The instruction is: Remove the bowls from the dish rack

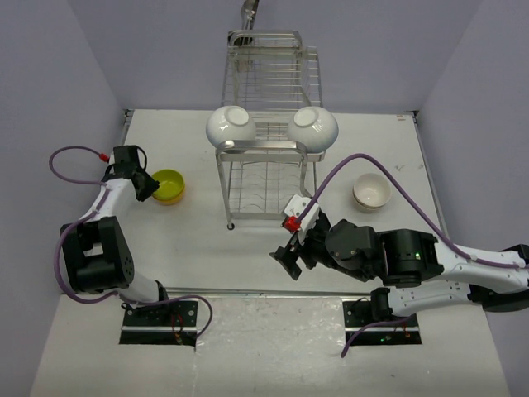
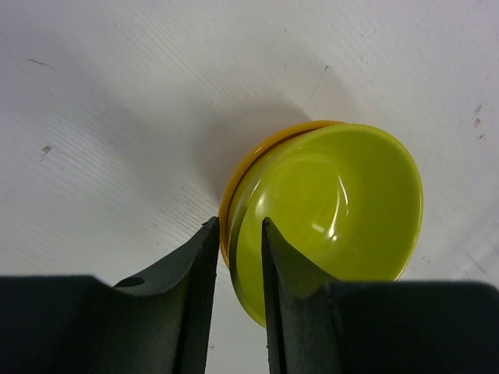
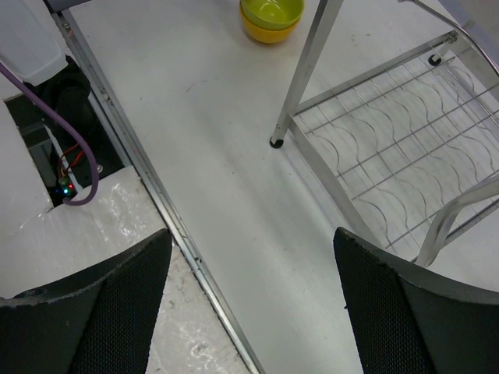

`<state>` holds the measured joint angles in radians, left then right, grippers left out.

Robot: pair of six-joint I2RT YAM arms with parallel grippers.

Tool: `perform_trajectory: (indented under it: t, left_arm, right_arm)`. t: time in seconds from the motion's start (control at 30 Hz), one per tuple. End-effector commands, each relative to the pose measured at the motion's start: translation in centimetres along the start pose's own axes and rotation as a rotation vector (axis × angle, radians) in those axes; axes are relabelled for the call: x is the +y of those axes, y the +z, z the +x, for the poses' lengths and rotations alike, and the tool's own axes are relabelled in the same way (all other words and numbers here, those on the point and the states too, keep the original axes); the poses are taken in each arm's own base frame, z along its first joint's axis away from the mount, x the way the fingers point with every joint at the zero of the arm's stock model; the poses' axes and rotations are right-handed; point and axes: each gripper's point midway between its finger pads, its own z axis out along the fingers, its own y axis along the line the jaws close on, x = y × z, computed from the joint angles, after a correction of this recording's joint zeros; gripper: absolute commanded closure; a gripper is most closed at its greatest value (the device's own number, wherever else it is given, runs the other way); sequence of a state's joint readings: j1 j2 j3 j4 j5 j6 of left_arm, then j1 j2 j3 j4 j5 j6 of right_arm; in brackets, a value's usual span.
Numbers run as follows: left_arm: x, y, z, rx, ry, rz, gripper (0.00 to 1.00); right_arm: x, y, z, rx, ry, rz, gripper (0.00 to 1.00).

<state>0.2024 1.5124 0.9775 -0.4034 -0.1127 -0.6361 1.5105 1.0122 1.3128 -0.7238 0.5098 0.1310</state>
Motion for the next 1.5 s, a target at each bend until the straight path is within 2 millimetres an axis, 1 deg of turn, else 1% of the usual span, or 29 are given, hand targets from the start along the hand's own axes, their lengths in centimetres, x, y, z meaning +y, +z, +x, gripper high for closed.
perform_trajectory:
  t: [0.0, 0.17, 0.2, 0.27, 0.47, 0.7, 0.77, 0.8, 0.83, 0.87, 0.9, 0.93, 0.97, 1.0, 1.03, 1.07, 1.1, 1.13, 1.17, 1.2, 1.27, 1.3, 1.33, 1.37, 1.4, 1.43, 1.47]
  left_arm:
    - [-0.8, -1.1, -2.1, -0.078, -0.017, 0.035, 0.7]
    - [-1.0, -2.1, -2.1, -0.078, -0.015, 0.055, 0.71]
    - [-0.9, -2.2, -1.9, -0.077, -0.015, 0.053, 0.77]
    - [-0.7, -2.5, -1.8, -0.082, -0.014, 0.056, 0.77]
    - [-0.2, -2.0, -0.8, -0.061, -0.008, 0.047, 0.83]
    - [-0.3, -1.6, -0.3, -0.044, -0.005, 0.056, 0.9]
    - [-0.4, -2.1, -0.5, -0.053, -0.006, 0.064, 0.9]
    - [-0.6, -2.7, -0.9, -0.066, -0.006, 0.075, 0.89]
    - [-0.6, -3.1, -1.1, -0.076, -0.006, 0.077, 0.86]
    - [-0.8, -3.7, -1.7, -0.092, -0.006, 0.085, 0.78]
    - [-1.0, -4.8, -2.2, -0.112, -0.004, 0.097, 0.72]
    - [-1.2, -5.4, -2.5, -0.126, -0.004, 0.106, 0.55]
    - [-1.5, -6.2, -3.1, -0.147, 0.0, 0.121, 0.47]
    - [-1.8, -7.4, -3.8, -0.176, -0.001, 0.141, 0.4]
    - [-1.8, -8.1, -4.1, -0.188, 0.001, 0.146, 0.35]
    - [-2.2, -9.0, -4.7, -0.205, 0.005, 0.164, 0.26]
    - [-2.4, -10.1, -5.0, -0.218, 0.009, 0.181, 0.23]
    - [-2.9, -11.1, -5.4, -0.23, 0.019, 0.206, 0.17]
    - [-3.0, -11.9, -5.4, -0.232, 0.026, 0.221, 0.16]
    - [-3.4, -13.4, -5.8, -0.259, 0.027, 0.255, 0.14]
    - [-5.2, -16.3, -6.3, -0.279, 0.05, 0.369, 0.11]
    - [-6.1, -18.5, -6.6, -0.308, 0.055, 0.441, 0.09]
    - [-7.3, -20.0, -6.5, -0.313, 0.069, 0.52, 0.02]
    - [-10.0, -22.8, -6.1, -0.301, 0.112, 0.708, 0.0]
    - [-11.4, -24.8, -5.7, -0.294, 0.134, 0.822, 0.0]
    - [-13.0, -26.7, -4.8, -0.229, 0.105, 0.953, 0.0]
    - [-15.1, -30.1, -3.3, -0.179, 0.181, 1.199, 0.0]
  right_arm:
    - [0.0, -0.3, -1.1, -0.044, 0.03, -0.007, 0.15]
    - [0.0, -0.2, -1.2, -0.044, 0.026, -0.01, 0.15]
    - [0.1, -0.2, -1.2, -0.045, 0.027, -0.01, 0.15]
    - [0.2, -0.1, -1.2, -0.042, 0.024, -0.013, 0.15]
    - [0.5, 0.2, -1.3, -0.042, 0.021, -0.025, 0.15]
    - [0.3, 0.2, -1.2, -0.04, 0.023, -0.015, 0.15]
    - [0.2, 0.1, -1.3, -0.044, 0.026, -0.012, 0.15]
    - [0.0, 0.2, -1.4, -0.044, 0.035, -0.004, 0.14]
    - [-0.1, 0.3, -1.4, -0.045, 0.043, 0.002, 0.14]
    - [-0.4, 0.4, -1.5, -0.044, 0.053, 0.011, 0.14]
    - [-1.3, 0.7, -1.6, -0.043, 0.083, 0.039, 0.14]
    - [-1.6, 1.0, -1.8, -0.05, 0.108, 0.036, 0.14]
    - [-1.9, 1.2, -2.0, -0.053, 0.133, 0.034, 0.14]
    - [-3.3, 1.6, -2.6, -0.078, 0.189, 0.058, 0.14]
    - [-3.7, 1.7, -2.9, -0.091, 0.214, 0.056, 0.15]
    - [-3.8, 1.7, -3.2, -0.103, 0.234, 0.04, 0.15]
    - [-4.9, 1.5, -3.6, -0.124, 0.265, 0.064, 0.15]
    - [-5.3, 1.2, -4.2, -0.143, 0.279, 0.072, 0.15]
    - [-5.6, 0.9, -4.5, -0.155, 0.288, 0.079, 0.15]
    - [-6.2, 0.5, -4.8, -0.168, 0.297, 0.095, 0.15]
    - [-7.0, -0.8, -5.6, -0.208, 0.313, 0.107, 0.15]
    - [-7.4, -1.2, -5.8, -0.222, 0.321, 0.115, 0.15]
    - [-7.8, -2.3, -6.0, -0.249, 0.329, 0.12, 0.15]
    - [-8.0, -2.9, -6.2, -0.264, 0.337, 0.12, 0.15]
    - [-8.2, -3.4, -6.2, -0.276, 0.341, 0.124, 0.15]
    - [-8.3, -3.8, -6.1, -0.285, 0.344, 0.125, 0.15]
    - [-8.5, -4.7, -6.3, -0.307, 0.35, 0.124, 0.14]
